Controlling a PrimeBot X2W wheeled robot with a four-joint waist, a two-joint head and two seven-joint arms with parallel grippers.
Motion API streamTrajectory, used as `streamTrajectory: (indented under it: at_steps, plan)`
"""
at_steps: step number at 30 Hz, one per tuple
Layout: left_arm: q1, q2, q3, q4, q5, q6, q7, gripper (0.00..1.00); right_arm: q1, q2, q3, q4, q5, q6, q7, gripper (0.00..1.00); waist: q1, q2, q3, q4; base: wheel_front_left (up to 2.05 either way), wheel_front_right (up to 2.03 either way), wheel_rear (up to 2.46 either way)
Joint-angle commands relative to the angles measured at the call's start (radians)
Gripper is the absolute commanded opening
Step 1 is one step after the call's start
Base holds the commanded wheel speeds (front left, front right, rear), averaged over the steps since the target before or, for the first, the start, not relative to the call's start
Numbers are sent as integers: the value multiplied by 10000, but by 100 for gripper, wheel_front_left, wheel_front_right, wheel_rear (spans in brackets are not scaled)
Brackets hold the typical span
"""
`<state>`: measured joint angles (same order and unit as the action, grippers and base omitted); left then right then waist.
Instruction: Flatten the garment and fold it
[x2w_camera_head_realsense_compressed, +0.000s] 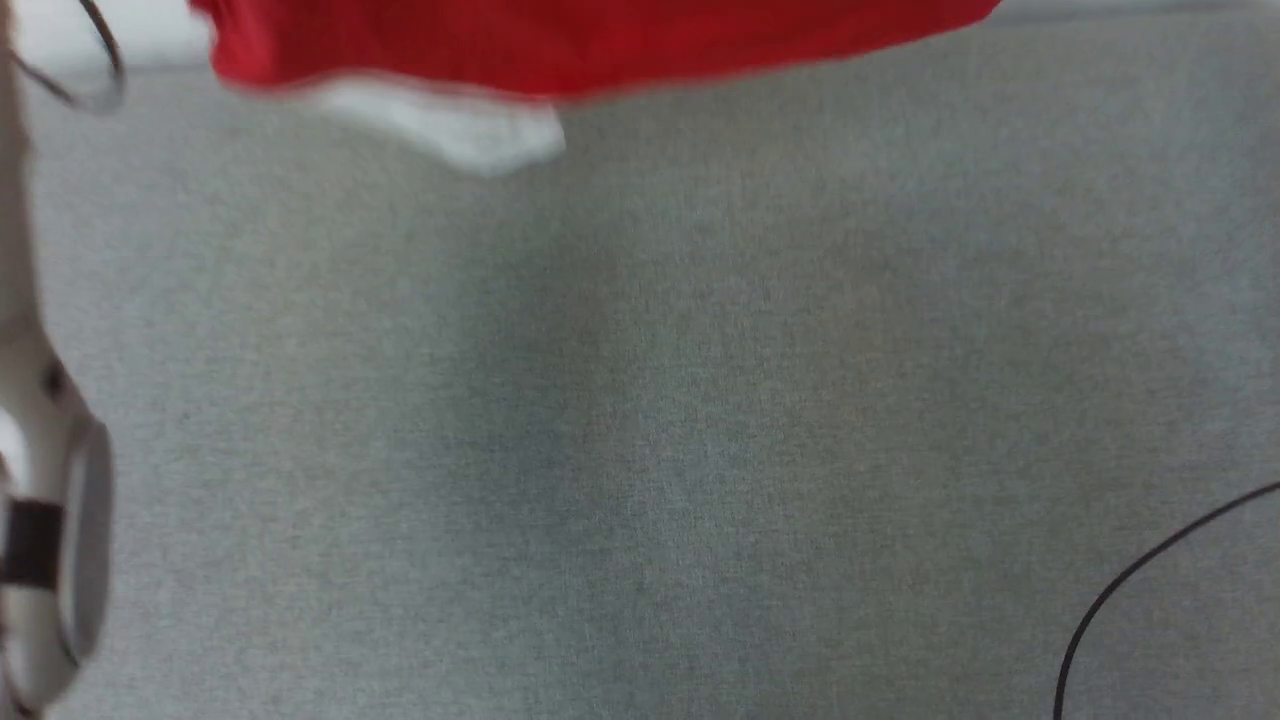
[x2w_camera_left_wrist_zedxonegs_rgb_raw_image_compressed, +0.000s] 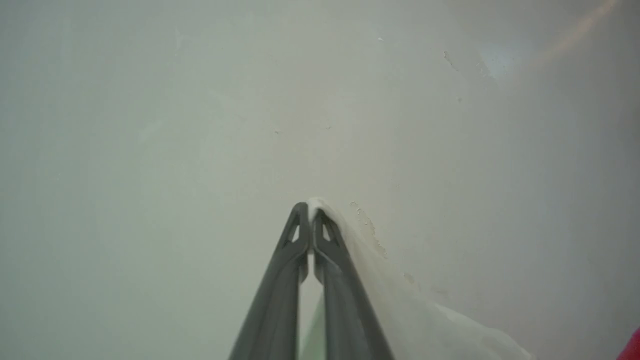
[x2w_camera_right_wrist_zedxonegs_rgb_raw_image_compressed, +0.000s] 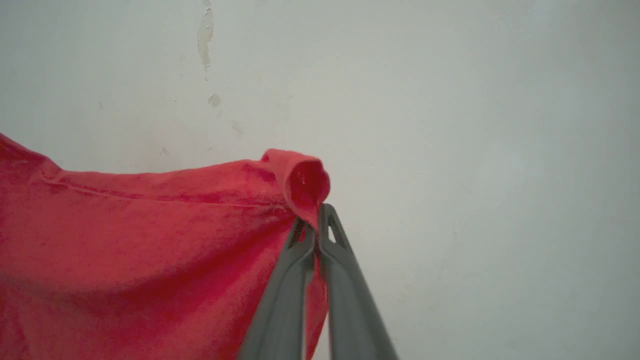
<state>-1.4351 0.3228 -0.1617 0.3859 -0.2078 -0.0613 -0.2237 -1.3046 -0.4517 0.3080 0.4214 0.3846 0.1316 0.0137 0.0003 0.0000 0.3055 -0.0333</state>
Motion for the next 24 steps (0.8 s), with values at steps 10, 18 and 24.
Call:
streamTrajectory:
  at_steps: [10,18,24]
  plan:
    - [-3423,188,-40,1677,308,-185,-304,0,-3169,224,-664,1345,-1162,-9,38,0,-3,0,2352,-236,0,0,0]
    - [-3397,258,217,1933,234,-104,-374,0,-3544,351,-322,2487,-1343,-9,-545,0,-3,0,2538,-166,0,0,0]
    - [-1561,261,771,1063,-12,-74,-378,0,-2707,488,100,3523,-998,-9,-1246,0,-3,0,2071,-93,0,0,0]
